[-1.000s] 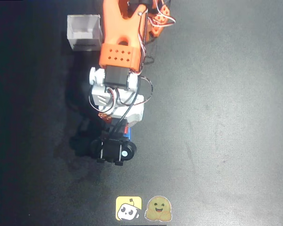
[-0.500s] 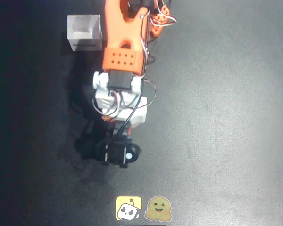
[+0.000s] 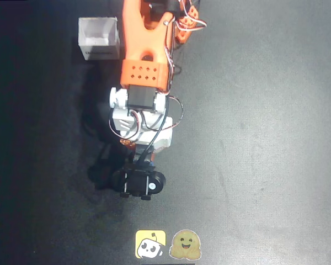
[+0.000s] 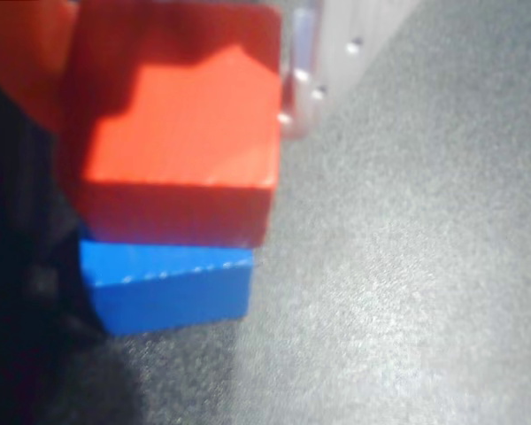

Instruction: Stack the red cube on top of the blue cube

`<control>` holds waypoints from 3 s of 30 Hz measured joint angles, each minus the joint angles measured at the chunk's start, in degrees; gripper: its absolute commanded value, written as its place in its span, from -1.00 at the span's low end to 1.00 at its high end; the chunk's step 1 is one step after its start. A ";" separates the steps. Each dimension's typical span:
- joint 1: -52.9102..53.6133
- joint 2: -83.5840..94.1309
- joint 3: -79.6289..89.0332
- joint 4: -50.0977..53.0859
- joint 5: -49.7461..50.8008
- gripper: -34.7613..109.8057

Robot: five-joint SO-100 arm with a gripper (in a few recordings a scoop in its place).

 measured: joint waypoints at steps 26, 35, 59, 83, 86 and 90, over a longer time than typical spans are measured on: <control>1.05 -0.44 0.00 -0.62 0.70 -0.50; 0.97 -0.53 -0.26 -0.62 0.70 -0.29; 0.70 9.84 -1.14 1.05 -1.49 -0.52; 1.76 49.75 35.60 -6.59 -1.85 -0.52; 1.23 54.76 40.25 -7.73 -1.93 -0.52; 1.23 61.52 45.79 -8.70 -1.93 -0.52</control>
